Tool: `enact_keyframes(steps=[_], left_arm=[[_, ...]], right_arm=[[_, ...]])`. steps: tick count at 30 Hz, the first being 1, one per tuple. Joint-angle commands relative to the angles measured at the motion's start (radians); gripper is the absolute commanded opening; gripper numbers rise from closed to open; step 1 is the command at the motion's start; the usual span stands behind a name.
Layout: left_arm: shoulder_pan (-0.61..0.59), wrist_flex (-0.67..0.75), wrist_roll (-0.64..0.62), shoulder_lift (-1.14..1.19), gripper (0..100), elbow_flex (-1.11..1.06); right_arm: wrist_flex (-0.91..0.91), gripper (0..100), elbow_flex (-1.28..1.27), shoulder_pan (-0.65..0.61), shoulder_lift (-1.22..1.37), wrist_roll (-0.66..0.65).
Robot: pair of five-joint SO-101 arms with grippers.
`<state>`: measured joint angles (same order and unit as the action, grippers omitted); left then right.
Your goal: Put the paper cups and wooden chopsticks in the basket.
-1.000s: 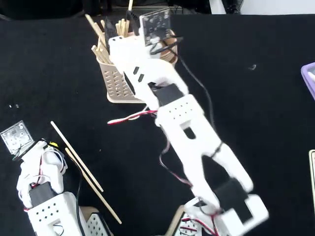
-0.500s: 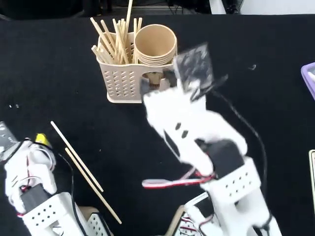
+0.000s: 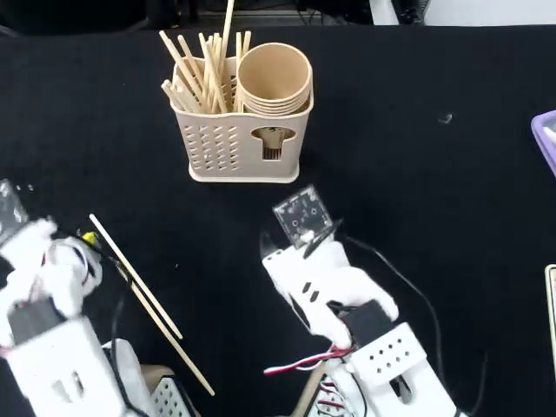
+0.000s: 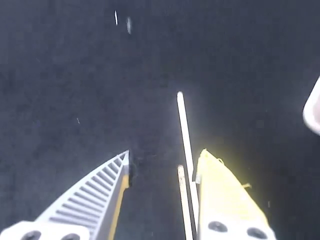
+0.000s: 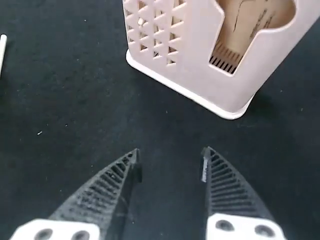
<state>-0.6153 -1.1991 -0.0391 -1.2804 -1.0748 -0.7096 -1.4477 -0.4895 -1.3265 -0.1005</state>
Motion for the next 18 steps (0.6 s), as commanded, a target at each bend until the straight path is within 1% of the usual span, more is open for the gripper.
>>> enact_keyframes(steps=[1, 3, 7, 9, 14, 18], left_arm=[[0.077, -0.075, 0.003, 0.382, 22, 0.229], [0.117, -0.117, -0.069, 0.494, 22, 0.295], [0.2, -0.132, -0.348, 0.618, 22, 0.325], [0.245, -0.132, -0.446, 0.635, 22, 0.294], [0.358, -0.124, -0.46, 0.647, 22, 0.173], [0.349, -0.097, -0.462, 0.649, 22, 0.114]], right_arm=[[0.029, 19.8, -0.018, 0.014, -0.054, -0.005], [0.029, 19.8, -0.028, 0.014, -0.068, -0.008], [0.029, 19.8, -0.033, 0.014, -0.077, -0.009], [0.029, 19.8, -0.033, 0.012, -0.077, -0.009], [0.029, 19.8, -0.033, 0.012, -0.077, -0.009], [0.029, 19.8, -0.033, 0.012, -0.077, -0.009]])
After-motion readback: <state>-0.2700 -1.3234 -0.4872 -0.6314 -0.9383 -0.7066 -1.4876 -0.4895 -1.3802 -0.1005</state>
